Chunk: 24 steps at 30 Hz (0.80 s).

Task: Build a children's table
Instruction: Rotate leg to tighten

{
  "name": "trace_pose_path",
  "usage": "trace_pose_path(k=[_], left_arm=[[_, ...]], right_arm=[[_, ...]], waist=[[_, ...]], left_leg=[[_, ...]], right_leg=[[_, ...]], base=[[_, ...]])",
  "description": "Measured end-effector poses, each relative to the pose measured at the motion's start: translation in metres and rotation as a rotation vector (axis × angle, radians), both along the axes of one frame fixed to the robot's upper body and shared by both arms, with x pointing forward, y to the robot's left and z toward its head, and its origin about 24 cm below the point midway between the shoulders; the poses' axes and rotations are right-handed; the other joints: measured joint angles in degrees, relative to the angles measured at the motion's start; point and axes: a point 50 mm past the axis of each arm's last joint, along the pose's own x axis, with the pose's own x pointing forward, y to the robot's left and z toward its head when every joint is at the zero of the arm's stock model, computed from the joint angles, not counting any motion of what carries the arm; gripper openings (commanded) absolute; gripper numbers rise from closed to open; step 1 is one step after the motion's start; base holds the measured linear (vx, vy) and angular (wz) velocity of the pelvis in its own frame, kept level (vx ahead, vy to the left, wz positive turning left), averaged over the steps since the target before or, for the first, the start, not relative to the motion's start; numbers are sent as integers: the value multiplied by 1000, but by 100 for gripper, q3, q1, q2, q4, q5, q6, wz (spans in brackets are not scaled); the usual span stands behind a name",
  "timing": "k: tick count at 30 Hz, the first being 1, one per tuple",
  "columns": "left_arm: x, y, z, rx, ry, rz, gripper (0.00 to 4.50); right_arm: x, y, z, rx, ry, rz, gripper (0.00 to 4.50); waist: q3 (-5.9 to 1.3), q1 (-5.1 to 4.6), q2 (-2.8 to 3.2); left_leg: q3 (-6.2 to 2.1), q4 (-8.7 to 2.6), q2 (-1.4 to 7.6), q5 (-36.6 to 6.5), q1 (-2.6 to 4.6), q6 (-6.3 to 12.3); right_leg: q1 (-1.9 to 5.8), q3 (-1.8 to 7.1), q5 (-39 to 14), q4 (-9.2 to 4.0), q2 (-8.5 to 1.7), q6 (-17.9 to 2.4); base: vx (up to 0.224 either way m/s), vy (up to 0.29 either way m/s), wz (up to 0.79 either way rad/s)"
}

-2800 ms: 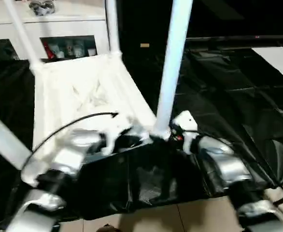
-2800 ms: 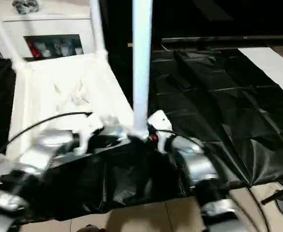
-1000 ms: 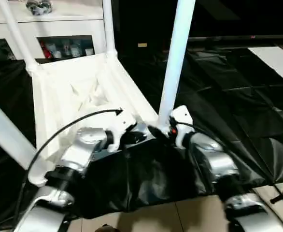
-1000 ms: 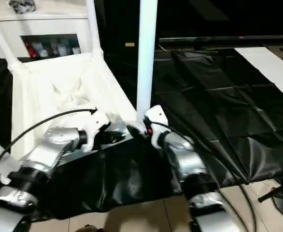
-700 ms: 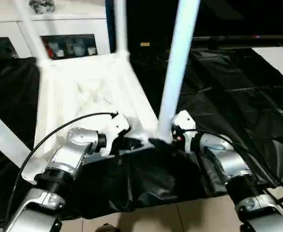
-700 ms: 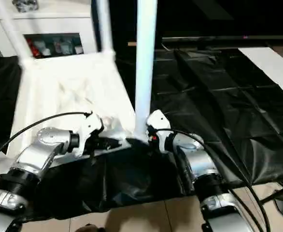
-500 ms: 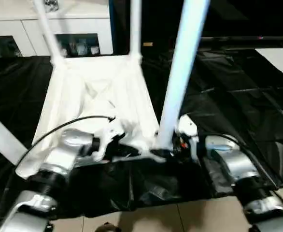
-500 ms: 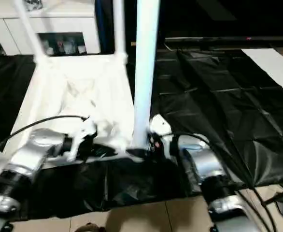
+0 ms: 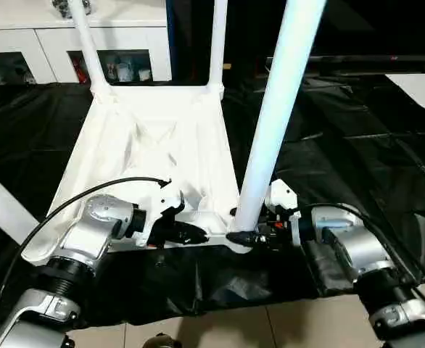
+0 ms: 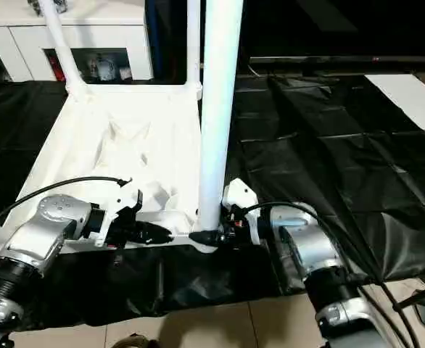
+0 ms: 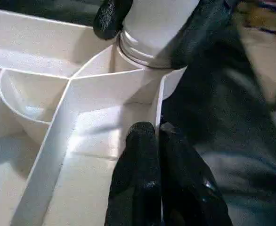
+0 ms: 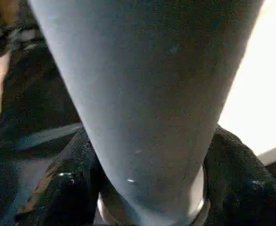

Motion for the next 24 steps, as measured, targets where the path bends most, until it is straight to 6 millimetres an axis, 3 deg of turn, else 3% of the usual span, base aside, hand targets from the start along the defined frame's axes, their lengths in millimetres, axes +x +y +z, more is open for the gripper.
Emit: trace_pose_path(k=[5, 11, 13, 14, 16, 18, 24], left_arm=[[14, -18, -3, 7, -94, 181, 0], [22, -39, -2, -21, -124, 321, 0], [22, -41, -2, -20, -125, 327, 0], [22, -42, -1, -24, -128, 328, 0], [22, -42, 0, -27, -132, 326, 0], [22, -42, 1, -30, -132, 318, 0], [19, -32, 3, -35, -118, 280, 0]], right_arm=[[23, 9, -5, 15, -23, -340, 256], [36, 20, -4, 32, -26, -620, 256], [37, 22, -3, 38, -37, -640, 256], [37, 22, -3, 46, -46, -645, 291], [37, 22, -2, 54, -55, -648, 291], [37, 22, -2, 51, -70, -645, 331], [34, 24, -1, 34, -91, -542, 348]], waist=[[0, -135, 1], [4, -140, -7], [3, -135, -5], [1, -131, -2], [1, -127, -2], [1, -128, -3], [3, -150, -5]], left_leg=[[2, -6, -13, 8, 15, -15], [11, -6, -18, 9, 18, -15], [12, -8, -17, 10, 13, -14], [12, -10, -16, 10, 2, -13], [13, -15, -16, 15, -13, -4], [14, -14, -15, 28, -26, 16], [16, -11, -13, 30, -49, 21]], right_leg=[[-5, -26, 13, -2, -42, -9], [-7, -23, 23, -4, -52, -4], [-13, -23, 24, -4, -51, 5], [-25, -24, 20, -4, -51, 11], [-41, -24, 18, -4, -50, 14], [-54, -25, 18, -4, -50, 14], [-80, -24, 20, 0, -48, 14]], base=[[0, 0, 0], [0, 0, 0], [0, 0, 0], [0, 0, 0], [0, 0, 0], [0, 0, 0], [0, 0, 0]])
